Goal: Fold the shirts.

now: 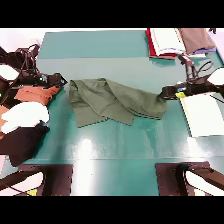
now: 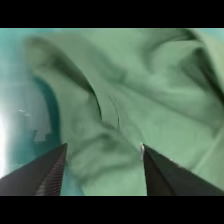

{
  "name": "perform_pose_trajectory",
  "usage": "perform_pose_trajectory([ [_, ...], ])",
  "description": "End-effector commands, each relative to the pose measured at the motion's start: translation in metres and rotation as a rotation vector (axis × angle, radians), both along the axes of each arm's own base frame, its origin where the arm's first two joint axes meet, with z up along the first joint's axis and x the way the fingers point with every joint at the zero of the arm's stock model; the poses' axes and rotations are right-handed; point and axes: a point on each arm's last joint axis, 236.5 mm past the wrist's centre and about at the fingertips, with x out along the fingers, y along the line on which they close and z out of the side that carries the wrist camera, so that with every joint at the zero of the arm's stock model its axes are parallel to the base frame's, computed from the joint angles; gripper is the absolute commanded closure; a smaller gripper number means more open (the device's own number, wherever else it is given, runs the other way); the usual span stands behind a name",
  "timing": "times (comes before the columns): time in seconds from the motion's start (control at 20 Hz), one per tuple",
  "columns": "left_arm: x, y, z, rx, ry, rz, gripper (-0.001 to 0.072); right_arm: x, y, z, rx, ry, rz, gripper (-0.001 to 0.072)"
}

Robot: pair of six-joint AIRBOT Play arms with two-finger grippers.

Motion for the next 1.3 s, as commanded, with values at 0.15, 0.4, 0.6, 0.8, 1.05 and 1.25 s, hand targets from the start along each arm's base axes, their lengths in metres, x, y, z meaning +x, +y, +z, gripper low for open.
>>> perform_pose_trajectory([
  [0.15, -0.028, -0.031, -0.05, -0.078, 0.191, -0.036, 0.0158, 0.028, 0.003, 0.007, 0.004, -0.038, -0.01, 0.0695],
  [0.4, -0.032, -0.101, -0.102, -0.112, 0.163, -0.054, 0.0158, 0.031, 0.003, 0.015, 0.006, -0.054, -0.008, 0.0694],
  [0.6, -0.013, -0.102, -0.12, -0.134, 0.178, 0.026, 0.0158, 0.025, 0.004, 0.013, 0.004, -0.031, 0.004, 0.0695],
  [0.8, -0.003, -0.101, -0.123, -0.145, 0.156, 0.057, 0.0159, 0.026, 0.004, 0.013, 0.004, -0.032, 0.004, 0.0695],
  [1.05, 0.028, -0.098, -0.075, -0.146, 0.041, 0.045, 0.0682, 0.026, 0.0, 0.02, -0.017, -0.063, 0.004, 0.0695],
  [1.25, 0.047, -0.045, 0.073, -0.063, -0.223, 0.002, 0.0682, 0.024, -0.028, 0.092, -0.082, -0.256, -0.028, 0.0695],
])
